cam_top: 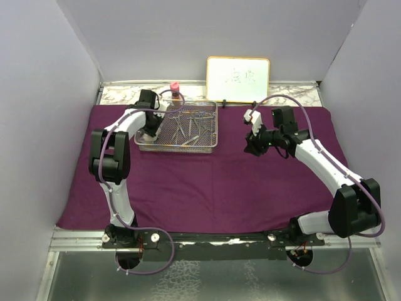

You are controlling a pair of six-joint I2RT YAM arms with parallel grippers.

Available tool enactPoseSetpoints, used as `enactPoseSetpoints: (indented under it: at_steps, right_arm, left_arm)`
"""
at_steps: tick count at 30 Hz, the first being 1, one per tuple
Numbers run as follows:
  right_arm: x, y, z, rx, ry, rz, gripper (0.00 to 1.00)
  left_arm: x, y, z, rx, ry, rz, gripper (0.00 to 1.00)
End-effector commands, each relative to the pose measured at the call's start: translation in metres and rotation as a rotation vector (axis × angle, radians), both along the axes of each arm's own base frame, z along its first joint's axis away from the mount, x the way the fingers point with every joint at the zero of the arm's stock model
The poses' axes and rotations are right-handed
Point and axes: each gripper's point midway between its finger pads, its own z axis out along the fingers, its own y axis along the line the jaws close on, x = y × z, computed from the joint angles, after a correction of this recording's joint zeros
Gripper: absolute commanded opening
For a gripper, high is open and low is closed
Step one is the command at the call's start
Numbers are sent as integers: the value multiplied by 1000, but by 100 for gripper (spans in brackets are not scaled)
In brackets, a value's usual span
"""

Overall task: Open and lay out the surgical kit
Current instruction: Pick up the medical item from the container, then place the medical item in the surgical kit.

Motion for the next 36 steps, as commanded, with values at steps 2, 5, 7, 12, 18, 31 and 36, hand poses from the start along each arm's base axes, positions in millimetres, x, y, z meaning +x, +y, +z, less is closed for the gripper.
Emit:
enactPoseSetpoints:
  at_steps: [2,5,7,12,18,31,36]
  right_arm:
    - [-3,0,0,7,-5,16,39]
    - [-3,0,1,6,-7,17,39]
    - [-3,0,1,6,-7,18,39]
    - [-4,0,3,9,-11,18,39]
    - [-4,1,8,16,-23,22,39]
    - [-7,2,13,29,-33,32,39]
    - [-8,3,16,37,-35,36,39]
  left_arm:
    - [4,-7,19,-38,-25,-12,16]
    - [7,-10,34,-56,-53,-19,9]
    - [9,-13,47,-72,-72,-24,6]
    - [7,-17,79,-97,-113,-37,1]
    - [-22,-10,108,-75,-129,-56,0]
    - [-157,19,84,-2,14,-62,0]
    - [-174,17,49,-14,105,-50,0]
